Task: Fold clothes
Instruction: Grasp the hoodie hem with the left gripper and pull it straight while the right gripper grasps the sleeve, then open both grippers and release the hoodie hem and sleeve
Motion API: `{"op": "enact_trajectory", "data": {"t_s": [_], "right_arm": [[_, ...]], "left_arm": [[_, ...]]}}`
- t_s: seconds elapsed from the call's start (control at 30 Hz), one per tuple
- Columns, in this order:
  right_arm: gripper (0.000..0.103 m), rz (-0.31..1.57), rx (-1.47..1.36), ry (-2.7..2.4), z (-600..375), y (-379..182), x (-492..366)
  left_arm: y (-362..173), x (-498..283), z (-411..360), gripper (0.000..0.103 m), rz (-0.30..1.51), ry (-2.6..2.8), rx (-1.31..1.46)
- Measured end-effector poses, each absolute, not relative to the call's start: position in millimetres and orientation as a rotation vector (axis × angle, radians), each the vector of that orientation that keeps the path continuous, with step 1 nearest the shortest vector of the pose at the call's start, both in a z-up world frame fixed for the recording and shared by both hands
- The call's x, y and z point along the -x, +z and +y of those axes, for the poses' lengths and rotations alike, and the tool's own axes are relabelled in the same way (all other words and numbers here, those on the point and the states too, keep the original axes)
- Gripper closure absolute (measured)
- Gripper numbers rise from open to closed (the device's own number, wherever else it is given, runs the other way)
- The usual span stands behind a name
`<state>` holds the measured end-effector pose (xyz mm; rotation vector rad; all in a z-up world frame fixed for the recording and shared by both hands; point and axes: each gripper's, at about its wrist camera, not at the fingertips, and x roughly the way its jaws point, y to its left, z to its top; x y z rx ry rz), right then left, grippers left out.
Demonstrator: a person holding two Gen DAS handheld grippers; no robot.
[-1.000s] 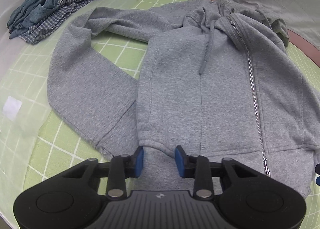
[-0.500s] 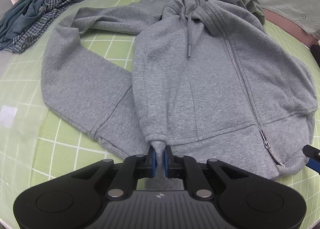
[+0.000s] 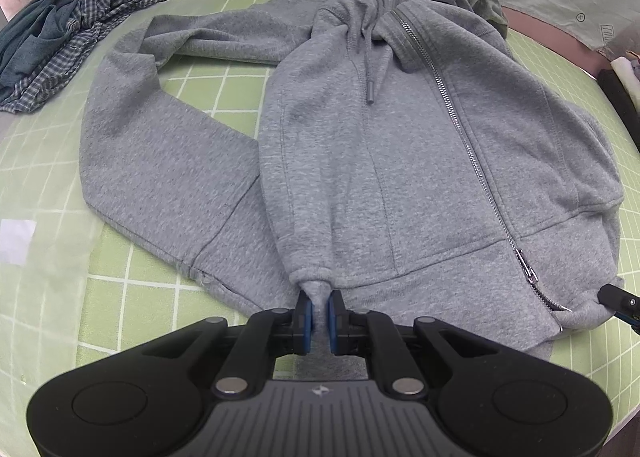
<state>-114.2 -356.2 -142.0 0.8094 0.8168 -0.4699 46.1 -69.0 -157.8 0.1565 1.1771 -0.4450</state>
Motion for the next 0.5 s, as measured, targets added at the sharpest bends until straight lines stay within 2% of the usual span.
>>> {"op": "enact_trajectory", "data": {"t_s": [0.5], "right_arm": [[0.097, 0.553, -0.296, -0.905, -459, -54, 136]], "left_arm": [[-160, -50, -72, 0.092, 1.184, -0.397, -0.151]]}}
